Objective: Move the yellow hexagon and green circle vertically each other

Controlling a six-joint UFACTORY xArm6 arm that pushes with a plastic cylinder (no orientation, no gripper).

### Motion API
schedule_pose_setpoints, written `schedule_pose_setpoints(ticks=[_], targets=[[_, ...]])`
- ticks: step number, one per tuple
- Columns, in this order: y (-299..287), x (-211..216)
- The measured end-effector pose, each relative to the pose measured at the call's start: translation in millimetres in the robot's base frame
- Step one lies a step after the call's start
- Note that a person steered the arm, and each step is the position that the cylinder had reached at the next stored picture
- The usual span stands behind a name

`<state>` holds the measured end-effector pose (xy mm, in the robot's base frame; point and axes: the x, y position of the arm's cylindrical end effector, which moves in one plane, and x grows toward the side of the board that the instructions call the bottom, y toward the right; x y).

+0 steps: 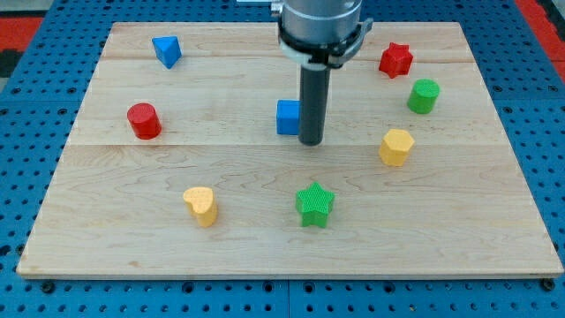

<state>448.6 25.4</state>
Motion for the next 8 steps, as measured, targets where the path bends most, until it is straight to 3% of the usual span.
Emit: schedule_pose_setpoints(ticks=[1, 4, 6, 8], targets=[[-6.7, 20.9], [123.1, 20.9], [162.0, 67.9], [214.5, -31.3]])
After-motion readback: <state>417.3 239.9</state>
